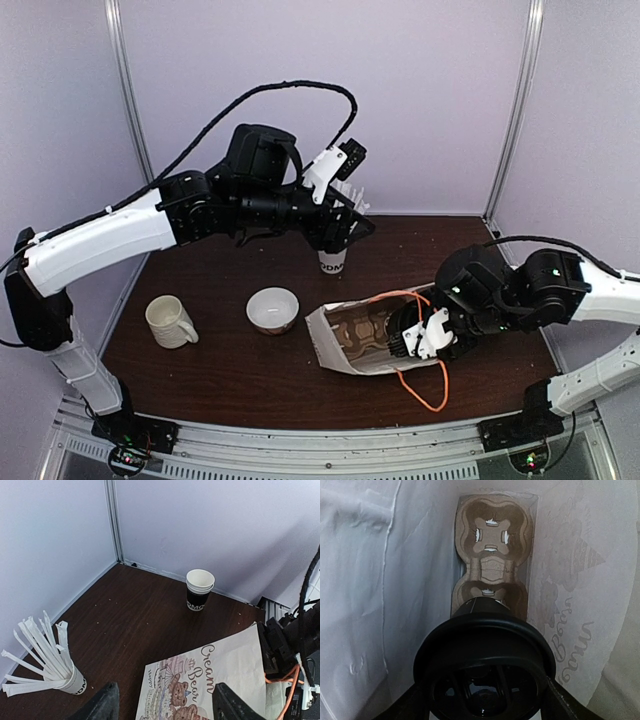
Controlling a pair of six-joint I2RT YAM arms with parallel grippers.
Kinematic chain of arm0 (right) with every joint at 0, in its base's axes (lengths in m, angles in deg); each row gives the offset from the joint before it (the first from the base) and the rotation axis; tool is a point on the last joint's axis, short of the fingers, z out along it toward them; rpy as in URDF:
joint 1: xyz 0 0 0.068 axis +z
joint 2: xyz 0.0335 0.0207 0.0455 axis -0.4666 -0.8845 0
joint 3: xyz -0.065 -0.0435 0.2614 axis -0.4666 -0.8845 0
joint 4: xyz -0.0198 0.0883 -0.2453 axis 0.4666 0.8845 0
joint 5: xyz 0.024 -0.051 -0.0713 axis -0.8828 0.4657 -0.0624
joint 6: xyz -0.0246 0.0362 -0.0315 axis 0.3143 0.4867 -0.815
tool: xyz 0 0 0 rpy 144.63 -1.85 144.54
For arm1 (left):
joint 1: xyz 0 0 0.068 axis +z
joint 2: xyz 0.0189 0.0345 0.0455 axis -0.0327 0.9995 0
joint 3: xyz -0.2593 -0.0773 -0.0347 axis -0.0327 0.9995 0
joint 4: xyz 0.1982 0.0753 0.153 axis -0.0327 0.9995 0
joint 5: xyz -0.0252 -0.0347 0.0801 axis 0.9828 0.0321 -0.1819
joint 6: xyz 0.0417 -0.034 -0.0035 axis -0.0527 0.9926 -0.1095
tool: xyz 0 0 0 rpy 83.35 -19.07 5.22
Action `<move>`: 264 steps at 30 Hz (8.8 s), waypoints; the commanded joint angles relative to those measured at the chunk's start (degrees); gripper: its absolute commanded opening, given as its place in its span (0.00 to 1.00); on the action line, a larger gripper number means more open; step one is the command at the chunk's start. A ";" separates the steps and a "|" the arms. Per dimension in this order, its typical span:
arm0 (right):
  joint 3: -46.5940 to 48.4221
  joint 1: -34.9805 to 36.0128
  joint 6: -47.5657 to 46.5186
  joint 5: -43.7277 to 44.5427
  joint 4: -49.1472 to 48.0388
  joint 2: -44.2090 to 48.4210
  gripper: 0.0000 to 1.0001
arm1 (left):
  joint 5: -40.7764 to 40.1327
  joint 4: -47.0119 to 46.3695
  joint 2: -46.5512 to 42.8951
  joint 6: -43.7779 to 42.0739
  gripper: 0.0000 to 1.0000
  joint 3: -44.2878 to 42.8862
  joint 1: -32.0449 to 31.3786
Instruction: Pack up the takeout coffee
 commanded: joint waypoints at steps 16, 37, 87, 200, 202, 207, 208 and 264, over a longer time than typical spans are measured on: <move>-6.68 0.55 -0.17 1.26 -7.20 0.26 0.60 | 0.88 -1.73 8.15 -1.21 0.66 0.62 2.65; -12.56 0.34 -0.29 1.27 -15.61 0.50 0.56 | 7.45 -3.00 12.77 -0.11 0.65 0.82 2.65; -6.10 -2.75 3.39 -2.88 -12.88 -6.16 0.52 | 3.58 0.19 16.39 0.07 0.66 2.70 6.64; -8.20 -6.65 -1.34 2.32 -18.49 -3.78 0.50 | 29.37 -12.57 15.55 3.97 0.65 13.31 7.36; -7.62 -7.40 -1.19 1.87 -18.47 -4.91 0.50 | 29.38 -13.14 15.40 4.22 0.65 13.81 7.49; -6.71 -8.87 -0.79 -1.02 -18.04 -7.09 0.50 | 29.39 -14.26 15.25 4.78 0.65 14.51 8.08; -6.66 -9.06 -0.77 -1.56 -18.23 -7.44 0.50 | 29.25 -14.44 15.17 5.08 0.65 14.73 8.24; 36.45 -21.53 -2.06 -28.68 21.97 -44.73 0.67 | 11.85 -13.51 -12.95 10.18 0.66 32.22 15.42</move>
